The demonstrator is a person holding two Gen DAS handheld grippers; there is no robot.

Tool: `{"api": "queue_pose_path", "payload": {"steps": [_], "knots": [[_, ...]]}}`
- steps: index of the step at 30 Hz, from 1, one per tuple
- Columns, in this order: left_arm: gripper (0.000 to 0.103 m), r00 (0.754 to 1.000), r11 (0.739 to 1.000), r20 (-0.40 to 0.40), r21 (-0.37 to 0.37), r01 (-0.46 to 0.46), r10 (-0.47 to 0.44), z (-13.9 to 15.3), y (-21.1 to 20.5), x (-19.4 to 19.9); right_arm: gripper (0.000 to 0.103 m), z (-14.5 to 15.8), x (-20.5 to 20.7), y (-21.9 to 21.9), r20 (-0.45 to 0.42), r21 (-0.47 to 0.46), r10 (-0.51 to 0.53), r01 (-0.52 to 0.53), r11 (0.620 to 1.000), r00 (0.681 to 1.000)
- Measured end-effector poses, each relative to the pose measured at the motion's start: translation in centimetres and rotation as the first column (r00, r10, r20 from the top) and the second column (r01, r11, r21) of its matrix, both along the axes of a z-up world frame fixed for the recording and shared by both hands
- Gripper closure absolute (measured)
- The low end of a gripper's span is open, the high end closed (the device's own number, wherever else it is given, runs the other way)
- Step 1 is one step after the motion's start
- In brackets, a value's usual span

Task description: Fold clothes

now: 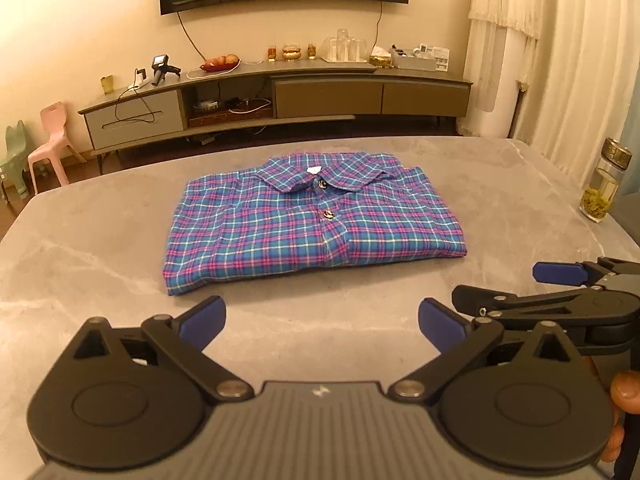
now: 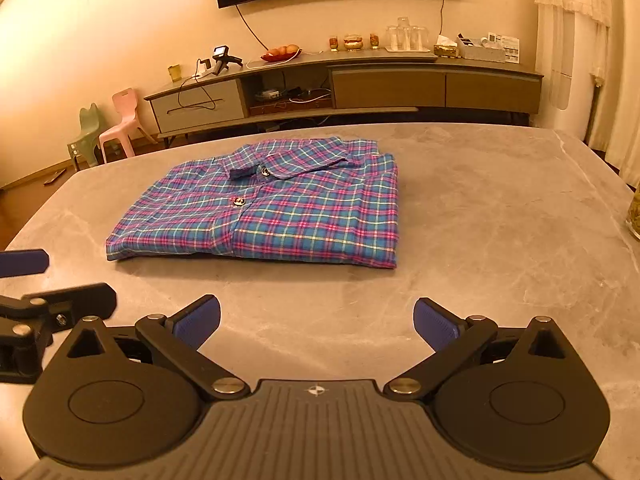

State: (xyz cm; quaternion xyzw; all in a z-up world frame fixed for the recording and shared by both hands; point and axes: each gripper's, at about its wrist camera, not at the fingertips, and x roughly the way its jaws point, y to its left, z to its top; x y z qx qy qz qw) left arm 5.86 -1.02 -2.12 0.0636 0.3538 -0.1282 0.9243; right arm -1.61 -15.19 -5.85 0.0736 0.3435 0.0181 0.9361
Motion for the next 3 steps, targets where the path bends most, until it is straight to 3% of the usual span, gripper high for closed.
{"api": "queue_pose_path", "payload": {"steps": [3], "knots": [[0.0,1.0,1.0,-0.013,0.005,-0.006,0.006,0.03,-0.23,0.02,0.001,0.14,-0.01,0.09,0.006,-0.005,0.002,-0.002,1.0,1.0]]}}
